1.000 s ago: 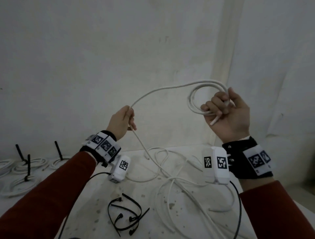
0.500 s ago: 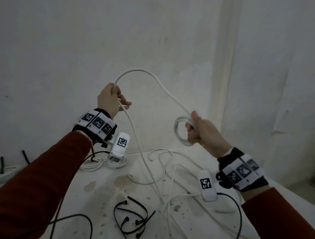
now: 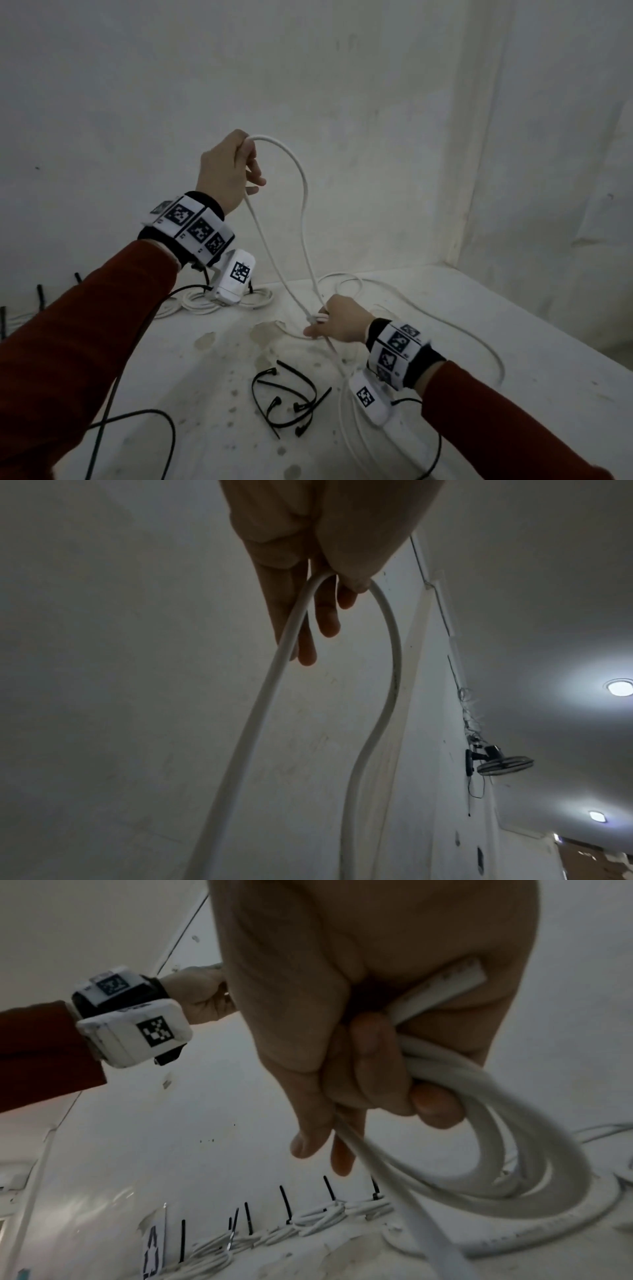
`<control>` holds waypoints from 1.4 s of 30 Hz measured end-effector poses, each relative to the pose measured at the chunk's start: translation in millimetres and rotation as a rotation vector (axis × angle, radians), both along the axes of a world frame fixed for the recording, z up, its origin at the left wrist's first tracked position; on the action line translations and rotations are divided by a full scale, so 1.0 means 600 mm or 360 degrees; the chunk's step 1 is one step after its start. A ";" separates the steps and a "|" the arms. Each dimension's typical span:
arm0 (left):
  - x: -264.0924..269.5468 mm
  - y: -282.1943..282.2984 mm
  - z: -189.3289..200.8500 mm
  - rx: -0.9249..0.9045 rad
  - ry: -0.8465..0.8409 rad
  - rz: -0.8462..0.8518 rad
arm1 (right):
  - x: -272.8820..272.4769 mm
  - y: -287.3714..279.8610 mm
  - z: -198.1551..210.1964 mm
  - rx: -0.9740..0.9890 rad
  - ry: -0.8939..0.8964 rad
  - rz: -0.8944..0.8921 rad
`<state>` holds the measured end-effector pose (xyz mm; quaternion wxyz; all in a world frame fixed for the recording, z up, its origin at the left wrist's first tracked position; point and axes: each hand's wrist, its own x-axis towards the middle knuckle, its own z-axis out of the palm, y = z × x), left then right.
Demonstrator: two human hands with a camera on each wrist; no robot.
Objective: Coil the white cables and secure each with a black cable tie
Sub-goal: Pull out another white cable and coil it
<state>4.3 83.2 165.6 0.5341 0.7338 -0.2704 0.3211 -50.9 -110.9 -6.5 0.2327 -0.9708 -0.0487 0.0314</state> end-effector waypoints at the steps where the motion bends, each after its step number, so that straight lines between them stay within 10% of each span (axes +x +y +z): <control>1: 0.002 0.013 -0.002 -0.0024 0.0000 0.0016 | 0.008 0.002 0.008 -0.0039 -0.0038 0.0009; 20: -0.014 0.231 -0.059 -0.0446 0.0060 0.0028 | 0.117 0.085 0.259 0.1277 -0.1184 0.0006; 24: -0.014 0.237 -0.071 -0.0587 0.0034 -0.0046 | 0.128 0.106 0.255 0.1567 -0.1051 0.0289; 29: -0.012 0.263 -0.061 -0.0719 -0.0020 0.0099 | 0.136 0.111 0.215 0.1194 -0.0740 0.0215; 38: 0.014 0.321 -0.054 0.0077 -0.0124 0.0880 | 0.070 0.067 0.176 0.0648 -0.0468 0.0445; 42: 0.022 0.350 -0.059 0.0556 -0.0215 0.1190 | 0.022 0.041 0.177 0.1106 -0.0262 0.0643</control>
